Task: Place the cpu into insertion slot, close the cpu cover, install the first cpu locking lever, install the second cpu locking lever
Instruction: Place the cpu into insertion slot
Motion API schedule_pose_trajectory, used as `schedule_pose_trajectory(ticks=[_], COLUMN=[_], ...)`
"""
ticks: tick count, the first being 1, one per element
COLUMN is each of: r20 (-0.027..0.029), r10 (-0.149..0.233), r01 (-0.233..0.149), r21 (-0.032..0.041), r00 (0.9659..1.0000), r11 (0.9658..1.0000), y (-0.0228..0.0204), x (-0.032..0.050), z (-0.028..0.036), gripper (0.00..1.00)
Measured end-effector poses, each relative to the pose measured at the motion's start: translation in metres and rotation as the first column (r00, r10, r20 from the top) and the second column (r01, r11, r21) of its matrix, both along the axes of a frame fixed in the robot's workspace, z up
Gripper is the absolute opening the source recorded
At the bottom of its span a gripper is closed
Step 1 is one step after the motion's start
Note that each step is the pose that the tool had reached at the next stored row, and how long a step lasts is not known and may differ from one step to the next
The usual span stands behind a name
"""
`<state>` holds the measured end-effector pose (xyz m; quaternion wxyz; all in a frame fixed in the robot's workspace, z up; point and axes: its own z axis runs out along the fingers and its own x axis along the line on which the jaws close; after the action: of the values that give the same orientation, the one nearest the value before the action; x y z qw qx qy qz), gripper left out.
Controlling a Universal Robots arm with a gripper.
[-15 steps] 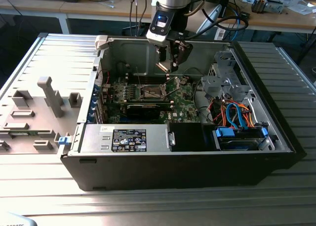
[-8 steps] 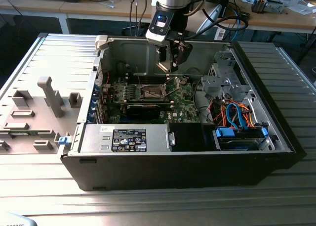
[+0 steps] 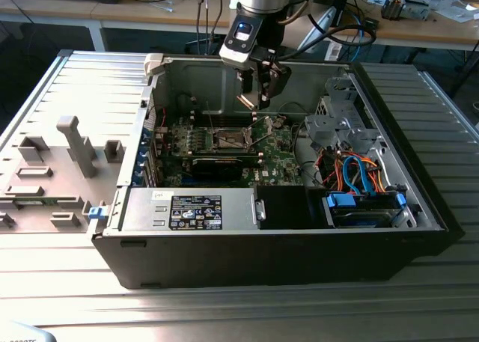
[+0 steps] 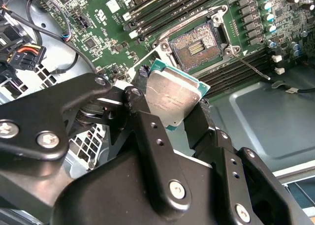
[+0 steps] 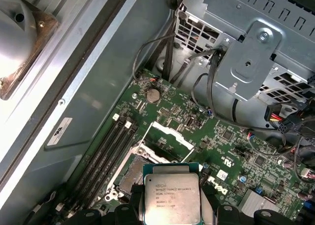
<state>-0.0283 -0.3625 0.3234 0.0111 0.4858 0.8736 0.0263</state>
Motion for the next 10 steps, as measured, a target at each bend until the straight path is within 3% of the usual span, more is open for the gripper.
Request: schedule_pose_trajectory(ticks=[10], r20=[0.0000], r10=[-0.023], r01=[0.023], r21=[-0.0008], r00=[0.9997], r11=[0.9997], y=[0.0000], x=[0.0000], z=[0.0000], gripper=[0.55])
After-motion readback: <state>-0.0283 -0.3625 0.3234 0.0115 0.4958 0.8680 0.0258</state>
